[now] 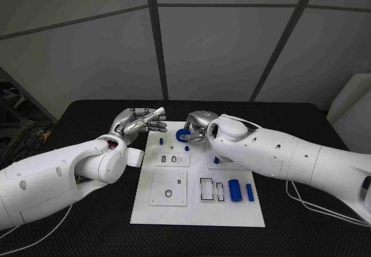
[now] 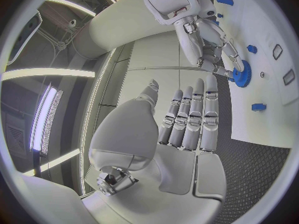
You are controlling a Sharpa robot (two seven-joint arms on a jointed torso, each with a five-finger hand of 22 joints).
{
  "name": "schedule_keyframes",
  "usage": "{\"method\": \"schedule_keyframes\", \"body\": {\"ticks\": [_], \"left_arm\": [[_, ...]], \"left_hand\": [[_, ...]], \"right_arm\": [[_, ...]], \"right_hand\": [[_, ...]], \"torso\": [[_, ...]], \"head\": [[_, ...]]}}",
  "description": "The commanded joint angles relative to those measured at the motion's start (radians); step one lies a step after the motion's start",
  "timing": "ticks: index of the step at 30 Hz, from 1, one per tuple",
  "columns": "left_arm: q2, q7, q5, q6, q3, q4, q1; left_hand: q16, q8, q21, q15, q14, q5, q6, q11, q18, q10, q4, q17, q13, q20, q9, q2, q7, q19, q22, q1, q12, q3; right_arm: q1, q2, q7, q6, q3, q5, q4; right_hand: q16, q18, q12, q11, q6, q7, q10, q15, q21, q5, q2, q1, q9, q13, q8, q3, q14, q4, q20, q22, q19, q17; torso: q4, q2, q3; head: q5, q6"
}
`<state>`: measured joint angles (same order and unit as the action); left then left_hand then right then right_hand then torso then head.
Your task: Assemble the parts on the task board
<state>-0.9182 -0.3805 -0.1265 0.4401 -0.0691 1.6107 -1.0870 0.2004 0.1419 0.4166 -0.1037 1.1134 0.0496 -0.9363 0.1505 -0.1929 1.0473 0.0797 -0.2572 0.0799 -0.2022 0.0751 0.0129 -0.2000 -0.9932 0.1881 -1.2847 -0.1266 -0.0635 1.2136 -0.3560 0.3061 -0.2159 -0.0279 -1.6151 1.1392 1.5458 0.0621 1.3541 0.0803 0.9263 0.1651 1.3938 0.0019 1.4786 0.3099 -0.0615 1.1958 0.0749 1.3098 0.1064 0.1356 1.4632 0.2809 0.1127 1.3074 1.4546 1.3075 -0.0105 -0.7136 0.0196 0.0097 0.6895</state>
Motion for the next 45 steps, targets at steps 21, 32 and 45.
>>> {"method": "schedule_keyframes", "body": {"ticks": [21, 32, 45], "left_arm": [[-0.019, -0.001, -0.006, -0.015, 0.000, -0.012, -0.001], [-0.007, 0.000, -0.006, -0.023, 0.000, -0.023, 0.001], [0.001, -0.002, -0.006, -0.023, 0.000, -0.031, 0.005]], "left_hand": [[-0.017, -0.009, -0.005, -0.004, -0.018, -0.001, -0.003, 0.006, 0.016, 0.002, -0.004, -0.004, -0.002, -0.004, -0.001, -0.010, -0.007, 0.018, -0.004, 0.001, 0.010, 0.006], [-0.042, -0.017, -0.029, -0.008, -0.025, -0.002, -0.011, 0.007, 0.016, 0.010, -0.009, -0.009, -0.002, -0.012, -0.001, -0.014, -0.007, 0.054, -0.015, 0.002, 0.018, 0.014], [-0.049, -0.019, -0.036, -0.010, -0.026, -0.002, -0.012, 0.007, 0.015, 0.013, -0.011, -0.010, -0.001, -0.014, -0.001, -0.016, -0.007, 0.063, -0.019, 0.003, 0.021, 0.016]], "right_arm": [[-0.003, -0.410, -0.363, -0.242, 0.000, 0.423, 0.244], [-0.009, -0.488, -0.418, -0.203, -0.001, 0.453, 0.190], [-0.048, -0.456, -0.410, -0.146, -0.001, 0.416, 0.101]], "right_hand": [[0.007, -0.016, 0.015, -0.009, 0.009, -0.010, 0.015, -0.002, -0.002, -0.010, -0.064, 0.148, -0.003, 0.055, -0.008, 0.038, 0.098, -0.117, -0.003, 0.049, -0.006, 0.222], [0.005, -0.013, -0.001, -0.024, 0.019, -0.024, 0.005, -0.016, -0.011, -0.024, -0.073, 0.226, -0.004, 0.042, -0.010, 0.031, 0.097, -0.173, -0.017, 0.032, -0.016, 0.219], [0.005, -0.012, -0.006, -0.022, 0.009, -0.022, 0.000, -0.015, -0.014, -0.022, -0.073, 0.228, -0.007, 0.038, -0.017, 0.027, 0.097, -0.175, -0.017, 0.028, -0.019, 0.220]], "torso": [[0.0227, 0.012, -0.0056], [0.0255, 0.011, -0.0097], [0.0196, 0.010, -0.0077]], "head": [[0.008, -0.008], [-0.032, -0.014], [-0.039, -0.006]]}}
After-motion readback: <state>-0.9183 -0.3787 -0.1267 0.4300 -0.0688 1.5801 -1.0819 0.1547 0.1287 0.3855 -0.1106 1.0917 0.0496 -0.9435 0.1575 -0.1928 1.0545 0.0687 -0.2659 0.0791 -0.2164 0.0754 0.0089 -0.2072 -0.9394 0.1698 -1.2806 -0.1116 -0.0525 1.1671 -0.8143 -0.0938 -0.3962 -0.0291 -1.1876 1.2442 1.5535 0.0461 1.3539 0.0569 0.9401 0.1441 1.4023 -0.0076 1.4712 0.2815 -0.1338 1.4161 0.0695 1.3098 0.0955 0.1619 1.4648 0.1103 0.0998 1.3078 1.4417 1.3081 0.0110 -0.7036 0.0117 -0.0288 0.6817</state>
